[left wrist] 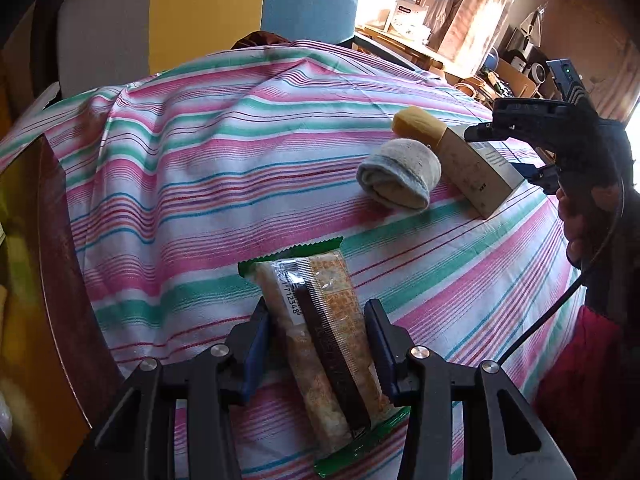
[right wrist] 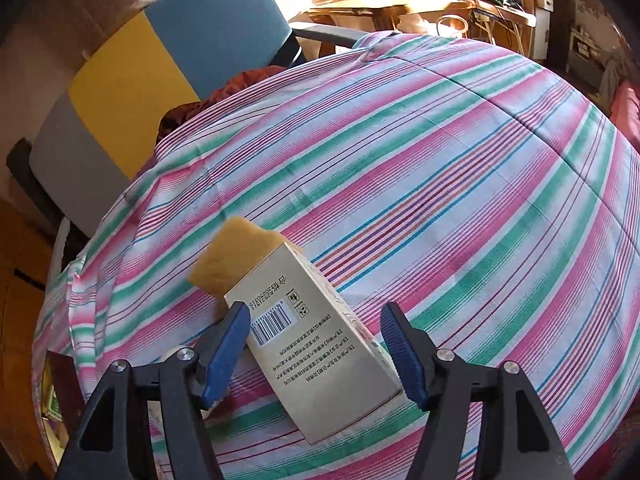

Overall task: Organize objects
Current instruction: 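Lift the snack bar with the left tool and carry it over the gold tray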

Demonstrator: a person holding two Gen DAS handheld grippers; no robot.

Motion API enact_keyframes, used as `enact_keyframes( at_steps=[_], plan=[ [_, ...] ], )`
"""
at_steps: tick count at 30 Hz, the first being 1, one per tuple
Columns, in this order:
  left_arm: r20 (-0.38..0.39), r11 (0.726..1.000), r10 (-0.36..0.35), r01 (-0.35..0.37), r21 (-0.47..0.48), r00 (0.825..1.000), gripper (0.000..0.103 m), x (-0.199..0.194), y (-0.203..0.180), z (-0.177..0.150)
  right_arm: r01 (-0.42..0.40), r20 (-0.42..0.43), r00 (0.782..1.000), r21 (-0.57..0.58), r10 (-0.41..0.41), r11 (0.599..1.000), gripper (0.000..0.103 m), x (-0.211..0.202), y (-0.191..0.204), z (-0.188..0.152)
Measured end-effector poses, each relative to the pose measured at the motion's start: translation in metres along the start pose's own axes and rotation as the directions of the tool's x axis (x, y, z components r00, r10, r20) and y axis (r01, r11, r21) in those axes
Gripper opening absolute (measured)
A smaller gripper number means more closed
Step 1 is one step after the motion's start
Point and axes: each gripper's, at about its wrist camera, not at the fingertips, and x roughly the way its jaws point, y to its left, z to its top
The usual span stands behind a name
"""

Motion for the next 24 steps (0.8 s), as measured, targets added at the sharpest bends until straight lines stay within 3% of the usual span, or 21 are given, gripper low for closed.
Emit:
enact_keyframes(
  at_steps=[7,11,17,21,24],
  plan=[
    [0.013,0.999,0.028,-0.028,0.016,1.000,0.048,0.003,-0.004,-0.001,0.062,0.064,0.996,-0.083,-0.057,0.995,0.070,-0.010,0.011,-0.002],
    [0.022,0.999,0.043,-0.044,0.030,0.999,0.049,0.004,-0.007,-0.003,0.086,-0.008,0.996,-0.125,-0.088,0.988,0.070,0.005,0.018,-0.003],
    [0.041,0.997,0.063,-0.065,0.041,0.997,0.050,0.006,-0.010,-0.006,0.111,-0.019,0.993,-0.161,-0.115,0.981,0.070,0.006,0.020,-0.007],
    [0.044,0.998,0.053,-0.054,0.038,0.998,0.049,0.006,-0.007,-0.005,0.137,-0.055,0.987,-0.166,-0.148,0.977,0.053,0.012,0.019,-0.011],
    [0.049,0.998,0.057,-0.059,0.033,0.997,0.043,0.004,-0.006,-0.006,0.145,-0.117,0.980,-0.145,-0.163,0.979,0.052,0.022,0.013,-0.013]
  ],
)
